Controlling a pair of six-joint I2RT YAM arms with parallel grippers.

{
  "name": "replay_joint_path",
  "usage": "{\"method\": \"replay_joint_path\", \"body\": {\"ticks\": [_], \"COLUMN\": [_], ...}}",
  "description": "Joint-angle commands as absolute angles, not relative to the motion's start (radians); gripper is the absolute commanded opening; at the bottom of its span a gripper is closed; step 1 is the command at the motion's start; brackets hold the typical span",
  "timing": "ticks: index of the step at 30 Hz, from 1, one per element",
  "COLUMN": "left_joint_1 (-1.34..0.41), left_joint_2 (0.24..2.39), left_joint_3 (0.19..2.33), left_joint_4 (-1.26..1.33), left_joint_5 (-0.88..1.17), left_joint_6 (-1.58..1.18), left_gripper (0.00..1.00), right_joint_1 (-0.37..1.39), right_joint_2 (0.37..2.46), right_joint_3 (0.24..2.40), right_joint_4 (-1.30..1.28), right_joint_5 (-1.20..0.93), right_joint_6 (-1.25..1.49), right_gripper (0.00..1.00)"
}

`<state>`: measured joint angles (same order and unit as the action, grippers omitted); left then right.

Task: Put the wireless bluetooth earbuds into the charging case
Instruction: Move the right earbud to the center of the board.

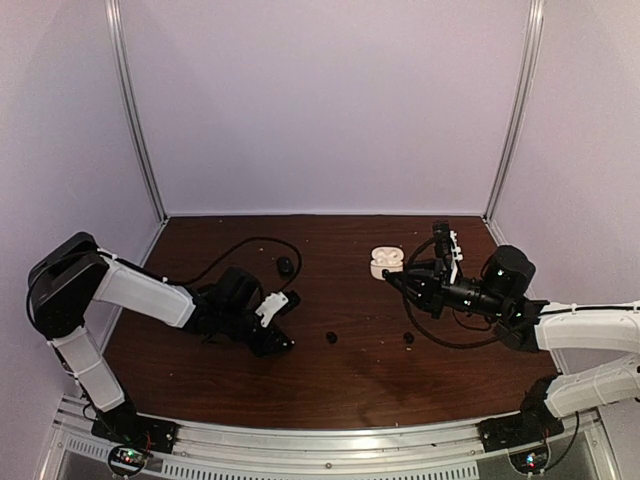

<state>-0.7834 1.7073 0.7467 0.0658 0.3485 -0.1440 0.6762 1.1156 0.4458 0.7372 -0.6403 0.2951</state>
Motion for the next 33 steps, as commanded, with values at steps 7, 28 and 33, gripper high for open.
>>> {"method": "replay_joint_path", "body": {"ticks": [7, 28, 33], "left_joint_1": [-0.805, -0.826, -0.833], "left_joint_2": [1.817, 1.732, 1.746], "left_joint_3": [0.755, 0.560, 0.554], "left_joint_4": [0.305, 0.499, 0.528], "left_joint_5": [0.427, 0.311, 0.296], "left_joint_6": [-0.011, 0.014, 0.027], "left_gripper": [0.19, 0.39, 0.39], "right_joint_1": [0.673, 0.673, 0.673], "right_joint_2": [1.098, 1.060, 1.053], "right_joint_3": [0.439, 0.409, 0.407], "right_joint_4": [0.756, 0.752, 0.743], "right_joint_5": [-0.655, -0.636, -0.628], "right_joint_6": [0.287, 0.285, 0.284], "right_gripper": [0.00, 0.00, 0.00]}}
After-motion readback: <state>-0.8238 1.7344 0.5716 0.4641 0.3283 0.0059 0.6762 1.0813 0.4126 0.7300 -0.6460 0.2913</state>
